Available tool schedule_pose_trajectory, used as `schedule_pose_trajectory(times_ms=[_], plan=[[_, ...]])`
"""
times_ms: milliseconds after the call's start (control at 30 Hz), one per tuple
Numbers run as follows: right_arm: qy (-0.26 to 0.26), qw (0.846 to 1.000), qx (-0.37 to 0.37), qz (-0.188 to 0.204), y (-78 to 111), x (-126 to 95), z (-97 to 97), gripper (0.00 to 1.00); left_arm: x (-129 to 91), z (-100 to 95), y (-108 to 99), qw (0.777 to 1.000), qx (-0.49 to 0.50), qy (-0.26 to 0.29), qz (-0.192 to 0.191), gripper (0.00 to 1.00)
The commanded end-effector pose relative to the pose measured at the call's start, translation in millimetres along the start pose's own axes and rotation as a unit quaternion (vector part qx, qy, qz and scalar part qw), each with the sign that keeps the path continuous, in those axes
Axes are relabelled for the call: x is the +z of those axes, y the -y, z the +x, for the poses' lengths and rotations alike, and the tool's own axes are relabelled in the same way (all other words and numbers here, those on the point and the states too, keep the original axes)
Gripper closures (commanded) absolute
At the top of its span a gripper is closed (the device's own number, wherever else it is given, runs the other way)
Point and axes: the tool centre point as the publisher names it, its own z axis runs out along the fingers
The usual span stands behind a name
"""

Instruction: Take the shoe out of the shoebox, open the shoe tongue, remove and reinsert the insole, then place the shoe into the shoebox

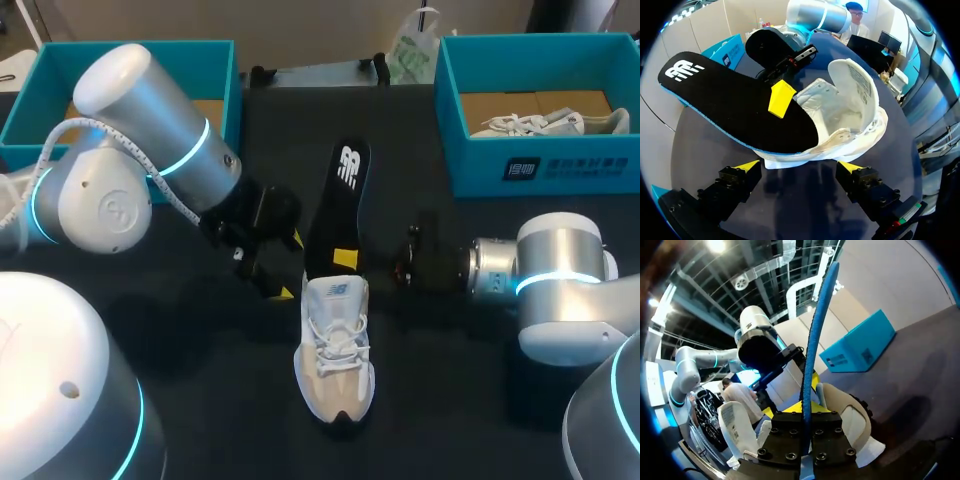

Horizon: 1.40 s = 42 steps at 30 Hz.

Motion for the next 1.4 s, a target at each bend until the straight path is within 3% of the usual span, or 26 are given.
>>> schedule_pose_trajectory(times_ms=[33, 567, 800, 833, 933, 1400], plan=[[0.005, 1.0, 0.004, -0.005, 11.3, -3.7, 5.6, 1.0, 0.8, -0.2, -0.2, 1.0, 0.0, 0.0, 0.0, 0.0], [-0.004, 0.998, 0.045, 0.045, 41.1, -1.9, 10.7, 1.0, 0.8, -0.2, -0.2, 1.0, 0.0, 0.0, 0.0, 0.0], [-0.014, 0.998, 0.04, 0.052, 38.8, 2.9, 14.5, 0.99, 0.8, -0.2, -0.2, 1.0, 0.0, 0.0, 0.0, 0.0], [-0.017, 0.998, 0.039, 0.054, 38.4, 3.3, 15.2, 0.93, 0.8, -0.2, -0.2, 1.0, 0.0, 0.0, 0.0, 0.0], [-0.023, 0.997, 0.037, 0.056, 37.1, 4.0, 17.2, 0.85, 0.8, -0.2, -0.2, 1.0, 0.0, 0.0, 0.0, 0.0], [-0.033, 0.997, 0.009, 0.07, 25.8, 6.4, 24.1, 0.78, 0.8, -0.2, -0.2, 1.0, 0.0, 0.0, 0.0, 0.0]])
